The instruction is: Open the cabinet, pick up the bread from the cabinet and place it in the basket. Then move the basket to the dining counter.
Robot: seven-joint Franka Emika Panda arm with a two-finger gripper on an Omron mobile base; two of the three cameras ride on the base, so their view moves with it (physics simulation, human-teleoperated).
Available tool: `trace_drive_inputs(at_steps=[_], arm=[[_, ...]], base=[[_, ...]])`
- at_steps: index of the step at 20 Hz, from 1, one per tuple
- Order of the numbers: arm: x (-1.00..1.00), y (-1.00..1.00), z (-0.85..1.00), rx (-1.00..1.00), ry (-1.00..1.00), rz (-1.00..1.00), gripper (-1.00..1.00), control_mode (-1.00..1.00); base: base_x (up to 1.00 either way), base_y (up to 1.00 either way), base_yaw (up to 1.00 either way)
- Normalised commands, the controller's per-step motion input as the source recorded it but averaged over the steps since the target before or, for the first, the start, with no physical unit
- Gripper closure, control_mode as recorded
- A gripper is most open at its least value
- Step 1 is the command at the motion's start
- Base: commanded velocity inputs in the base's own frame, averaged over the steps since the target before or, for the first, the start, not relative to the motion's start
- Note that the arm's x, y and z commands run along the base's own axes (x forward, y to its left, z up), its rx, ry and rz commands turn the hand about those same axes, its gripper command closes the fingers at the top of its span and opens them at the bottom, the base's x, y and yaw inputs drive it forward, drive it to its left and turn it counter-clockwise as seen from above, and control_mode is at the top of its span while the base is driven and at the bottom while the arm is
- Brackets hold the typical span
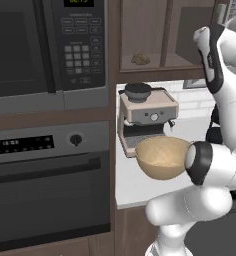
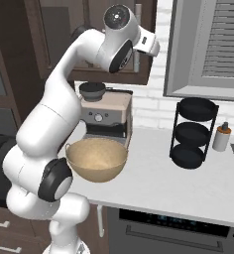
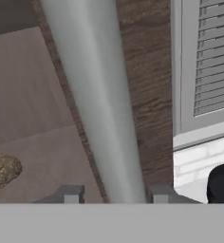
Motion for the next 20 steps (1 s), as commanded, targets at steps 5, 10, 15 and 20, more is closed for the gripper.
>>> trace_drive_inputs(at_steps=[5, 10, 15, 20], arm=[[0.23, 0.19, 0.0, 0.0, -0.06, 0.0, 1.0, -1.0], [-0.35, 0.03, -0.02, 0.0, 0.0, -0.06, 1.0, -1.0], [-1.0, 0.01, 0.0, -0.04, 0.0, -0.07, 1.0, -1.0], [-1.0, 0.12, 0.0, -0.05, 0.02, -0.1, 1.0, -1.0]], base=[[0.0, 0.0, 0.0], [0.0, 0.0, 0.0], [0.0, 0.0, 0.0], [0.0, 0.0, 0.0]])
